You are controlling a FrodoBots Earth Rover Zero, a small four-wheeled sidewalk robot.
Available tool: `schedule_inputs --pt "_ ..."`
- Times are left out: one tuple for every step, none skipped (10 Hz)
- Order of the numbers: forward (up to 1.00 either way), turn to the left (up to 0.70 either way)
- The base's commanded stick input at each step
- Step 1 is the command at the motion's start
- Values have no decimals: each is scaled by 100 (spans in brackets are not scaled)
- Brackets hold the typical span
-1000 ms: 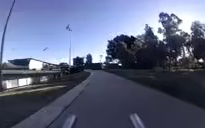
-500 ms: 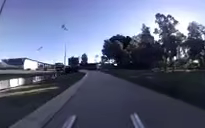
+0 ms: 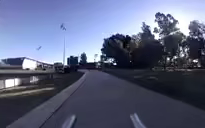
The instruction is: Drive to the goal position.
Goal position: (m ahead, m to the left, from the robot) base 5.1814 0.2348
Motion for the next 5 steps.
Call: schedule_inputs --pt "100 -27" --pt "100 -27" --pt "100 -27" --pt "100 -27" --pt "100 -27"
